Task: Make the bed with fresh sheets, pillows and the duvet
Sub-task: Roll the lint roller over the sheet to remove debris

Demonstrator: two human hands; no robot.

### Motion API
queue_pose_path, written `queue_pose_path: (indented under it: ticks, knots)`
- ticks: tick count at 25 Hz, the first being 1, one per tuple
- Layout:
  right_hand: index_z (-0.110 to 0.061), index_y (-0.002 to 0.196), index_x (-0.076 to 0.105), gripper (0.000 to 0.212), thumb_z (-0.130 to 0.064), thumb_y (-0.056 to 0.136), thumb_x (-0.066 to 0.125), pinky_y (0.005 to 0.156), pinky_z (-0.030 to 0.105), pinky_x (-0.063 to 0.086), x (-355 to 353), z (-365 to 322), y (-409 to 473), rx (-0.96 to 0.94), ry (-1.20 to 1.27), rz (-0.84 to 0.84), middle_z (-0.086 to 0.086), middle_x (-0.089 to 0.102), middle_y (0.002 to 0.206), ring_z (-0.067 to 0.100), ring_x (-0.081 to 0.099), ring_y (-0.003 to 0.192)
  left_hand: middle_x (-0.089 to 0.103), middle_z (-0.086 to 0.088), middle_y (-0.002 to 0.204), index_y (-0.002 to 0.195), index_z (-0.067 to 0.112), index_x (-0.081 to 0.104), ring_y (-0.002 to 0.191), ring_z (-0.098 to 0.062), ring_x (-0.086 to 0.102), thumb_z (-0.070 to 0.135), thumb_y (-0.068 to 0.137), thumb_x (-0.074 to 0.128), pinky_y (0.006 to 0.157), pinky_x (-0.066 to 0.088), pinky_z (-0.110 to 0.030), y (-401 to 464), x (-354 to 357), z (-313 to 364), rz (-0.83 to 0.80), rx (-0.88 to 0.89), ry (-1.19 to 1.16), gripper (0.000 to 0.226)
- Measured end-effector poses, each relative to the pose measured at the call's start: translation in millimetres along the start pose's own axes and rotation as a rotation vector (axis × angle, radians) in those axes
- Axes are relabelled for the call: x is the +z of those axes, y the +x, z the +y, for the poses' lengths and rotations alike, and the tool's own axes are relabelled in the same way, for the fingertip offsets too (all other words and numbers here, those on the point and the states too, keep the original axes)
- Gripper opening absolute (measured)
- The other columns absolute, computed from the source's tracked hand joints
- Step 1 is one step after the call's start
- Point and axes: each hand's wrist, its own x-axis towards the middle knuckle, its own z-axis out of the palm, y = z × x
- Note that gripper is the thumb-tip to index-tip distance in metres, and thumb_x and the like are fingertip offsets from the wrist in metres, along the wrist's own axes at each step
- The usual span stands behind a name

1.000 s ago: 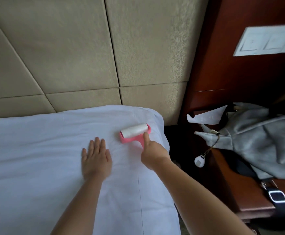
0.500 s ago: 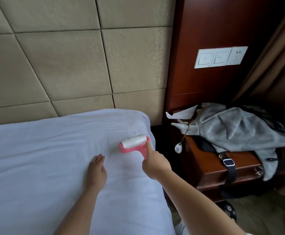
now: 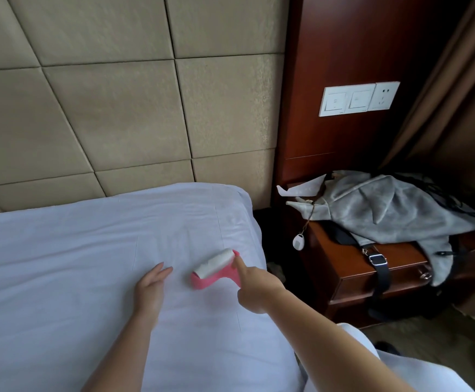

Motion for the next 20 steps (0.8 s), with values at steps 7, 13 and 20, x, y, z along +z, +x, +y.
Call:
queue_pose_path:
  ticks: [7, 13, 20]
  knots:
    - [-0.03, 0.149, -0.001, 0.083, -0.001, 0.082, 0.038, 0.052, 0.027, 0.036, 2.5, -2.8, 35.7, -0.056, 0.04, -0.057, 0.006, 0.051, 0.09, 0.022, 0.05, 0.073, 0.065, -0.008, 0.105, 0.116, 0.003, 0.063, 0.098, -0.016, 0.061, -0.001, 0.084, 0.063, 0.089, 0.045, -0.025, 3.2, 16.3, 13.5, 0.178, -0.112, -0.232, 0.033]
    - [-0.024, 0.148, 0.009, 0.074, -0.001, 0.084, 0.037, 0.063, 0.032, 0.038, -4.2, 14.5, 84.4, -0.256, -0.013, -0.074, 0.004, 0.047, 0.085, 0.024, 0.048, 0.075, 0.064, -0.008, 0.061, 0.104, 0.003, 0.061, 0.055, -0.01, 0.062, -0.002, 0.092, 0.049, 0.059, 0.052, -0.017, 33.6, 35.7, 21.4, 0.408, -0.135, -0.278, 0.017]
    - [-0.022, 0.149, 0.008, 0.062, -0.014, 0.095, 0.036, 0.064, 0.03, 0.035, -32.4, 30.5, 115.1, -0.444, -0.032, -0.217, 0.002, 0.045, 0.086, 0.022, 0.046, 0.076, 0.062, 0.012, 0.048, 0.076, 0.009, 0.067, 0.057, -0.009, 0.057, -0.001, 0.087, 0.059, 0.064, 0.047, -0.024, 12.7, 66.6, 40.4, 0.558, -0.281, -0.207, 0.017]
